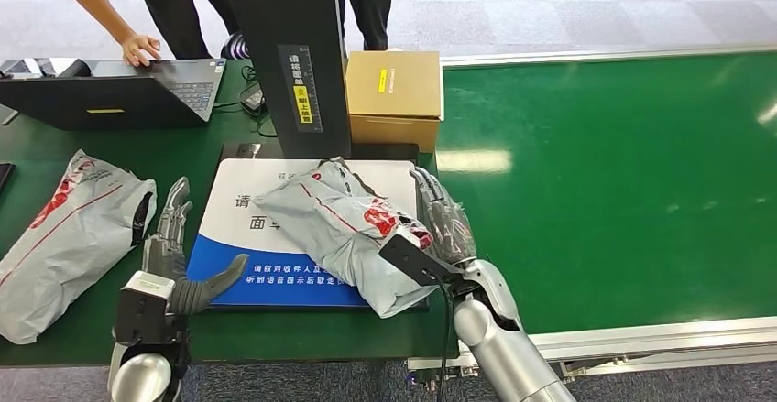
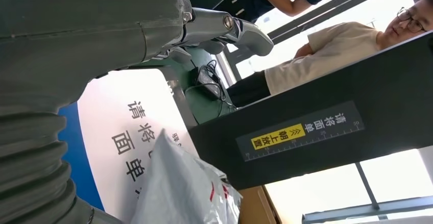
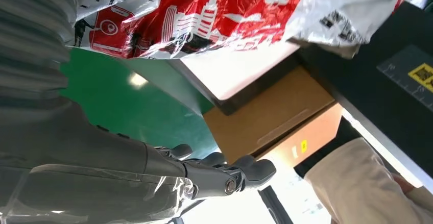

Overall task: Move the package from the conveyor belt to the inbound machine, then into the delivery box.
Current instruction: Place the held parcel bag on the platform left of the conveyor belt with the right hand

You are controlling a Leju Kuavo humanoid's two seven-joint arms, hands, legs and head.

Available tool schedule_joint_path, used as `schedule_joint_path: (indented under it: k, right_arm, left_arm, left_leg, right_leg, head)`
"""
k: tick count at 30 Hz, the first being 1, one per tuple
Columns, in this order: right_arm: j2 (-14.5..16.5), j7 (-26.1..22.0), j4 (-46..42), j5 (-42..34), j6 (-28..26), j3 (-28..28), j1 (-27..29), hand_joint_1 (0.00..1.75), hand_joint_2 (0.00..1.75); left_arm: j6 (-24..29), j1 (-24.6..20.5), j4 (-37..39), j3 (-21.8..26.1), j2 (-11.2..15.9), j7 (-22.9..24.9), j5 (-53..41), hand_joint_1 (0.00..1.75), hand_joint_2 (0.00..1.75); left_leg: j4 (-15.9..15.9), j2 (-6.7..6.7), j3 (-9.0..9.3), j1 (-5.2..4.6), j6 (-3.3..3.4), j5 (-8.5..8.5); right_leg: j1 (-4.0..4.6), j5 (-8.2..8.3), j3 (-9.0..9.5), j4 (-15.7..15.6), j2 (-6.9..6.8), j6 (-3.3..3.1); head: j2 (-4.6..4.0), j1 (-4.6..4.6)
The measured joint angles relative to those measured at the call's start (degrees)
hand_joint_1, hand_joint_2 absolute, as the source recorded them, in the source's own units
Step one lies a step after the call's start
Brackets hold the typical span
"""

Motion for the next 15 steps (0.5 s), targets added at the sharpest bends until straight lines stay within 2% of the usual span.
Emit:
schedule_joint_path:
  k: [9,15]
  right_arm:
    - [1.5,-10.5,8.9,-8.9,1.2,-3.6,-6.1,0.00,1.75]
    - [1.9,-11.9,11.6,-10.0,1.5,-4.5,-7.4,0.00,1.75]
  left_arm:
    - [-0.5,-1.5,0.0,0.0,-0.6,0.0,-0.2,0.00,1.75]
    - [-0.5,-1.7,0.0,0.0,-0.7,0.0,-0.2,0.00,1.75]
  left_leg:
    - [0.0,0.00,0.01,0.00,-0.01,0.01]
    - [0.0,0.00,0.00,0.00,-0.01,0.01]
  right_leg:
    - [0.01,0.00,-0.01,0.0,0.00,-0.01]
    - [0.00,0.00,-0.01,0.0,0.00,-0.01]
  head:
    - [0.00,-0.01]
    - [0.00,-0.01]
